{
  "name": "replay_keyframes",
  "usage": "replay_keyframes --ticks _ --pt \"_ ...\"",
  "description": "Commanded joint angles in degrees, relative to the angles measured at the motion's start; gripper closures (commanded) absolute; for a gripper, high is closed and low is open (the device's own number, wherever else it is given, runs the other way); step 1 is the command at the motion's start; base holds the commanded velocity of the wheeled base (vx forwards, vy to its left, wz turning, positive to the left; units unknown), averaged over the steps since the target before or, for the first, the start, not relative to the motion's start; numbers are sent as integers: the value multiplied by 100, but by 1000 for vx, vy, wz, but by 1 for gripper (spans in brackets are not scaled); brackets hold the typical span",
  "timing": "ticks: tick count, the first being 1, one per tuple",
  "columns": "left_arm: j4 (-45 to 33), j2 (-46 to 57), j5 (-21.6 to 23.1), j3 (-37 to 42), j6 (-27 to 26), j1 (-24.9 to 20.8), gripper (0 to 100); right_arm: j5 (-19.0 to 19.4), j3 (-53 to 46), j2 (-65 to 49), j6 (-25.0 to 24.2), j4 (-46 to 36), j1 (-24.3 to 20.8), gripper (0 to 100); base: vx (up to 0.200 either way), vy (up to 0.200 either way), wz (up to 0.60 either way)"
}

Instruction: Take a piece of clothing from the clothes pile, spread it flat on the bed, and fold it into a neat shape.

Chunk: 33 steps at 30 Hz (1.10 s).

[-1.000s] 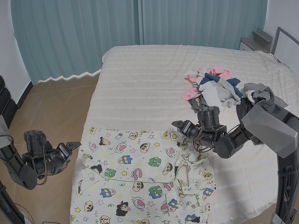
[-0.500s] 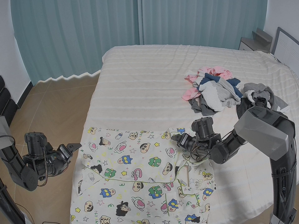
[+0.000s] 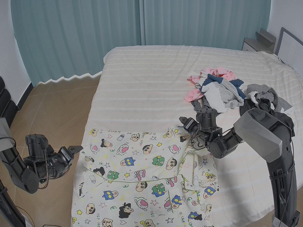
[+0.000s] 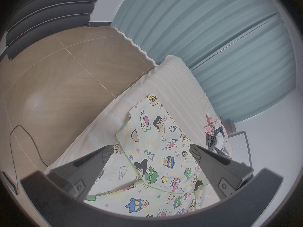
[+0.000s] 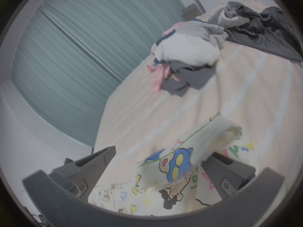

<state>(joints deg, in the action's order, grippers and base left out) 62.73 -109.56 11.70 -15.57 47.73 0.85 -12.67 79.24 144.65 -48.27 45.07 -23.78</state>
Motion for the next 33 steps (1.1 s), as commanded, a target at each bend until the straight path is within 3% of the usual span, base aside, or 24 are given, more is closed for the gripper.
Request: replay_keyframes --ticks 1,14,20,22,24,25,29,31,33 --pt "2 -31 -1 1 9 3 0 -52 320 160 81 441 102 0 0 0 0" --pt "2 -57 -1 1 9 3 0 -69 522 54 125 626 454 0 0 0 0" --pt "2 -66 7 -8 9 3 0 168 -198 -350 160 564 348 0 0 0 0" --pt "11 -110 7 -17 0 3 0 370 -690 -640 688 652 339 0 0 0 0" --pt "20 -119 7 -17 0 3 0 370 -717 -658 785 687 348 0 0 0 0" --pt "160 -215 16 -17 -9 11 0 326 -857 -754 1075 1004 427 0 0 0 0" --pt "424 -391 -19 1 -44 11 0 423 -1367 -1132 1118 1048 489 0 0 0 0" --pt "793 -496 -19 -60 -35 11 0 801 -2149 -1633 1127 1057 533 0 0 0 0" --pt "951 -488 -19 -87 -35 -15 0 933 -2624 -1959 1145 1039 533 0 0 0 0"
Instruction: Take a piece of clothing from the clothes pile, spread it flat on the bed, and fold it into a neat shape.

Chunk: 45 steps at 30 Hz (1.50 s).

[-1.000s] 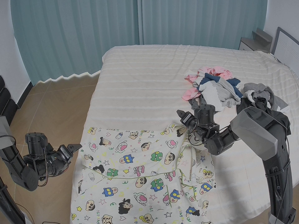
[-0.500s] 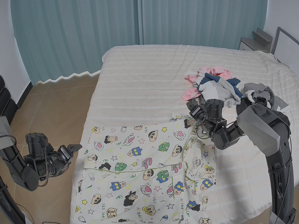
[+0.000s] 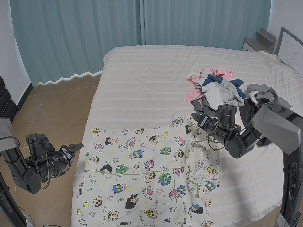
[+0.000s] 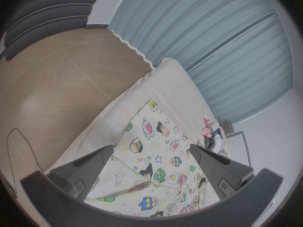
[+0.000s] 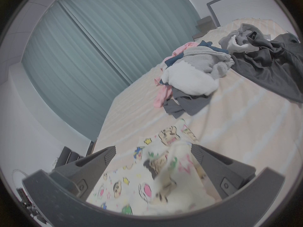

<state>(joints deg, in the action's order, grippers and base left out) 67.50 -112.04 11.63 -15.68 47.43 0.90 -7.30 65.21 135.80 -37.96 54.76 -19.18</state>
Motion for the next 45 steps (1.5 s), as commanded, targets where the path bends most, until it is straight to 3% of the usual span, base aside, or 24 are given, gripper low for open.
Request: replay_keyframes --ticks 1,7,10,13,20,22,23,24,26,36,45 --pt "501 -221 -12 -129 -24 -46 0 431 -1511 -1267 166 70 72 0 0 0 0" --pt "0 51 -73 -524 -446 -125 0 458 -2469 -1680 500 114 230 0 0 0 0" --pt "-870 253 -73 -656 -797 -125 0 616 -2935 -1724 491 131 230 0 0 0 0" --pt "-1793 332 -12 -867 -806 -125 0 827 -3216 -1733 456 167 230 0 0 0 0" --pt "-1573 69 674 -436 -850 -20 0 888 -3383 -1478 676 465 274 0 0 0 0" --pt "-1345 60 779 -348 -850 42 0 1055 -3462 -1460 957 782 318 0 0 0 0" --pt "-1178 51 815 -252 -841 68 0 1284 -3497 -1425 1335 1125 397 0 0 0 0" --pt "-1178 51 815 -252 -841 68 0 1284 -3497 -1425 1335 1125 397 0 0 0 0" --pt "-932 -90 850 -93 -859 77 0 1627 -3471 -1399 2293 1617 546 0 0 0 0" --pt "-105 -432 832 197 -876 77 0 2312 -3330 -731 4578 1678 590 0 0 0 0" --pt "97 -538 815 293 -876 77 0 2321 -2794 -309 4789 1643 503 0 0 0 0"
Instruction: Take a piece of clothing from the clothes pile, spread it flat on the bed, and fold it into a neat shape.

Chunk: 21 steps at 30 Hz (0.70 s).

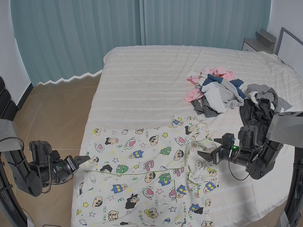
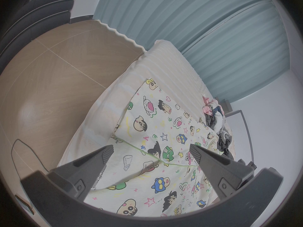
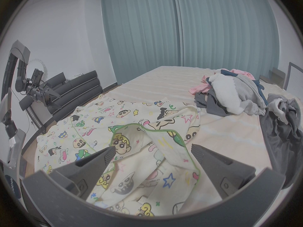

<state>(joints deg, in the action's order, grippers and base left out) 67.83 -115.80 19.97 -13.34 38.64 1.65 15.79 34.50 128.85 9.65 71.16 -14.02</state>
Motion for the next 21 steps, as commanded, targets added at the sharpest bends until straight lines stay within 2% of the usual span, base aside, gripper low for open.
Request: replay_keyframes --ticks 1,11,12,21 --pt "99 -189 -28 59 3 2 0 12 321 386 28 3 4 0 0 0 0" --pt "292 -268 -46 86 3 2 0 -32 822 782 19 3 31 0 0 0 0" --pt "292 -268 -46 86 -6 2 0 -32 830 799 10 12 31 100 0 0 0" --pt "292 -321 -54 77 -6 2 0 -41 690 667 -16 12 294 100 0 0 0"
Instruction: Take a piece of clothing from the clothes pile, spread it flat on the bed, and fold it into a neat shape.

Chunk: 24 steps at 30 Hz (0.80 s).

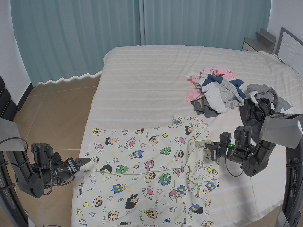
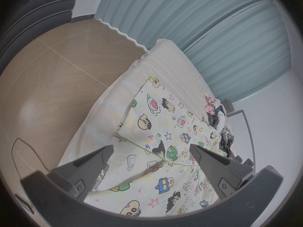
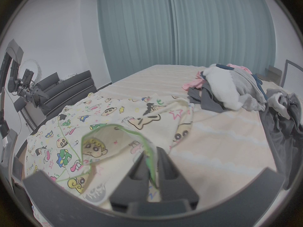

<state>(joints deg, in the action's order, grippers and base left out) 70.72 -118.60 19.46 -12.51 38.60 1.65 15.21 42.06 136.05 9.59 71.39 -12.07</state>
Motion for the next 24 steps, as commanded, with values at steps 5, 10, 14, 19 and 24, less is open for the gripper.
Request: replay_keyframes --ticks 5,10,14,19,24 --pt "3 -67 -12 -6 -1 2 0 333 -339 -351 -441 -28 275 100 0 0 0" --pt "3 -67 -12 3 -1 2 0 535 -453 -456 -705 -134 389 100 0 0 0" --pt "3 -67 -21 3 -1 2 0 711 -576 -535 -696 -494 539 100 0 0 0" --pt "3 -75 -21 -6 -1 2 0 737 -523 -544 -696 -723 697 100 0 0 0" --pt "3 -75 -21 -6 -1 2 0 720 -462 -518 -696 -723 820 100 0 0 0"
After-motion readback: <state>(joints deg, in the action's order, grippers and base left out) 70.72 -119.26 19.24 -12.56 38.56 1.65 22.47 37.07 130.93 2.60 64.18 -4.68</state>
